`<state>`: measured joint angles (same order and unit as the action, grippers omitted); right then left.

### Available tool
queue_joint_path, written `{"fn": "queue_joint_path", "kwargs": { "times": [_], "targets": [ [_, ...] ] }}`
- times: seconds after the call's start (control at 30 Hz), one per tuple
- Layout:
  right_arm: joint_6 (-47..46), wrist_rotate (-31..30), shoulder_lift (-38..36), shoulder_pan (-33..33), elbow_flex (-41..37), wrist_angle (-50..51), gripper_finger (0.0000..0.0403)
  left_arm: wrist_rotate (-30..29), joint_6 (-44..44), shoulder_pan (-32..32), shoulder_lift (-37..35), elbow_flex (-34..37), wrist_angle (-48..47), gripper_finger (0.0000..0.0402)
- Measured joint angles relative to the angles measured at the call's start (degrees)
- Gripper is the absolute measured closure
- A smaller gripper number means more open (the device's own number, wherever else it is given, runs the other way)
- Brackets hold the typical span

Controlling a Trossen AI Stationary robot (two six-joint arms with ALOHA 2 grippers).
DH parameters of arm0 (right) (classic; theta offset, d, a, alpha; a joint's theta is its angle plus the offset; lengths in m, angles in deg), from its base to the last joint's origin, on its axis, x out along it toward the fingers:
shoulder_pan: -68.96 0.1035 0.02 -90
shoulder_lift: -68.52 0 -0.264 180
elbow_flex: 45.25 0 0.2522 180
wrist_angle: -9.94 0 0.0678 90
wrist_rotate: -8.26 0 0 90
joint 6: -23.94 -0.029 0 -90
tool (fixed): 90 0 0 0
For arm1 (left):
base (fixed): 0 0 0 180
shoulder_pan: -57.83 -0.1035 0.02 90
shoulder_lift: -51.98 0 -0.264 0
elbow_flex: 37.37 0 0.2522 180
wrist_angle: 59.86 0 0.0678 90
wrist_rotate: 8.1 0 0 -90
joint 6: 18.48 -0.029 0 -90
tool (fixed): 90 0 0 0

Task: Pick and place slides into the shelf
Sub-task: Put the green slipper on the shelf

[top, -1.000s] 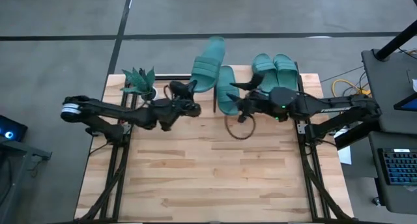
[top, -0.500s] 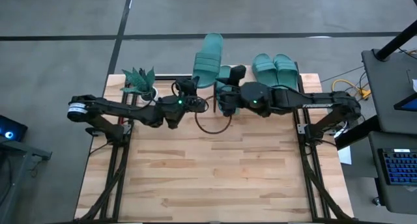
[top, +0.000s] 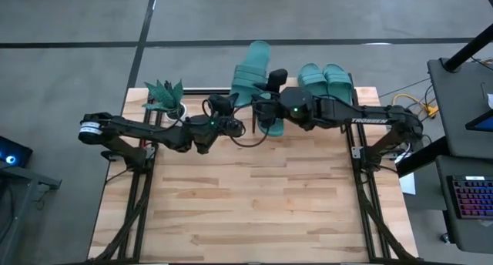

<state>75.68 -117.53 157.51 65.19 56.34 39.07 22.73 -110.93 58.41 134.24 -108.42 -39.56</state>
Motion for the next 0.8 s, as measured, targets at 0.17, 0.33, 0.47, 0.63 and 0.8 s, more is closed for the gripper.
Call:
{"fn": "queue_joint_path", "kwargs": {
  "times": [0.17,0.33,0.47,0.63,0.8],
  "targets": [
    [2.3,-0.2,0.7,-0.8,0.0,-1.6,0.0237,1.5,-0.8,0.1,0.2,-0.3,0.0,0.0377],
    [3.7,-1.3,0.8,-1.6,0.0,-1.4,0.0249,1.5,-1.2,0.3,0.2,-0.5,0.0,0.0378],
    [5.1,-3.8,1.0,-1.9,0.0,-1.3,0.0266,1.6,-1.3,0.2,0.2,-0.7,0.0,0.0378],
    [5.2,-3.9,1.0,-1.9,0.0,-1.3,0.0295,2.0,-1.2,0.2,0.2,-0.8,0.0,0.0378],
    [5.3,-4.4,1.0,-2.1,0.0,-1.3,0.0366,2.7,-0.9,0.2,0.2,-0.8,0.0,0.0378]
  ]
}}
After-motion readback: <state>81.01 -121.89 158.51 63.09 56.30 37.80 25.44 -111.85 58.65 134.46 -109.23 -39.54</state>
